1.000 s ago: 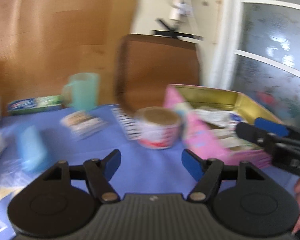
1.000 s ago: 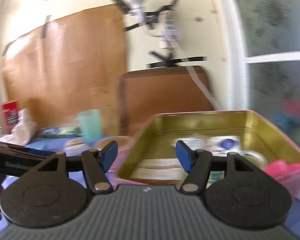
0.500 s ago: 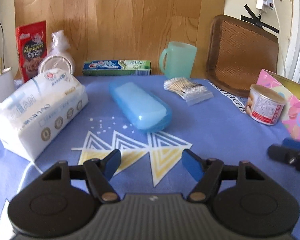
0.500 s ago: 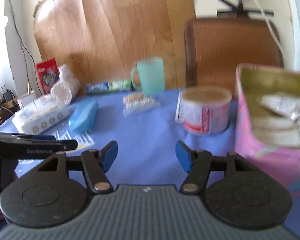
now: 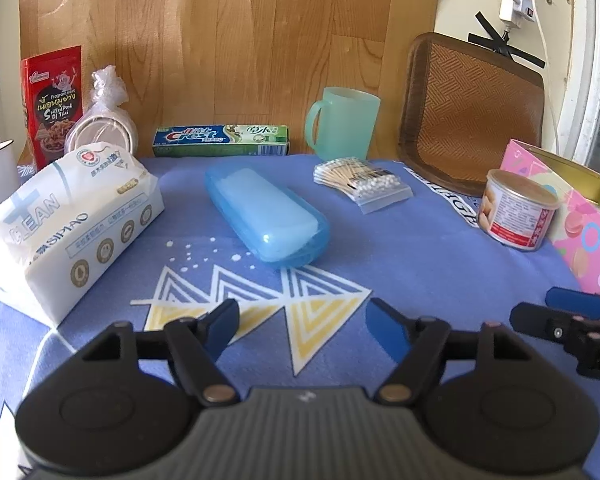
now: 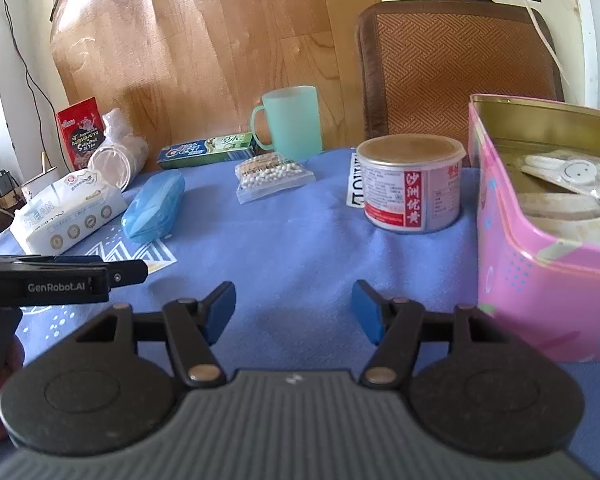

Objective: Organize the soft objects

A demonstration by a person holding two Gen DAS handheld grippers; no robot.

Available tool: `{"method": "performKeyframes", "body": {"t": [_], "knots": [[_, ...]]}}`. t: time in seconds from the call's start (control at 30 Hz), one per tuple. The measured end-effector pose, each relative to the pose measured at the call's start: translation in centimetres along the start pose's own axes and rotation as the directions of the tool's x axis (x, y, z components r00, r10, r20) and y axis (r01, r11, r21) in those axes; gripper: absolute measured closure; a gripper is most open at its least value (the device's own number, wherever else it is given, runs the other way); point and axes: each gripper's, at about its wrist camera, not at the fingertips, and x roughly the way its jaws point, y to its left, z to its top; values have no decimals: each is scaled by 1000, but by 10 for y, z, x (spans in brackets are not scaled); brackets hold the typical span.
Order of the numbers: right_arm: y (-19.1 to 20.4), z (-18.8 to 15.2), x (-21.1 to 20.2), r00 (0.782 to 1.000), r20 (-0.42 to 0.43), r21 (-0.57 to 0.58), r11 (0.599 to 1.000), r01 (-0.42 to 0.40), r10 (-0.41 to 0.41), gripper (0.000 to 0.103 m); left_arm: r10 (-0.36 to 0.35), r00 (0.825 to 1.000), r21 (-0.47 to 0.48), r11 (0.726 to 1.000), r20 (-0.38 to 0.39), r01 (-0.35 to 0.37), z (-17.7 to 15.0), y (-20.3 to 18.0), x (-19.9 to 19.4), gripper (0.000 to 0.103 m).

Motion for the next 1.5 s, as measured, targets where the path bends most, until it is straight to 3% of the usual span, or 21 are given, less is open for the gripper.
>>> {"method": "performKeyframes", "body": {"t": [0.23, 0.53, 1.5], "knots": [[-1, 0, 0, 1000, 6, 3, 1000, 2, -2, 36, -7, 1000, 3, 1000, 11, 7, 0, 0, -2, 29], [-6, -3, -11, 997, 72, 43, 999, 20, -23, 36, -29, 998, 49, 998, 53, 26, -2, -6, -9, 25], [2, -6, -3, 997, 30, 4, 998, 65, -65, 35, -55, 995, 66, 997, 80, 50, -1, -4, -16, 15]]}}
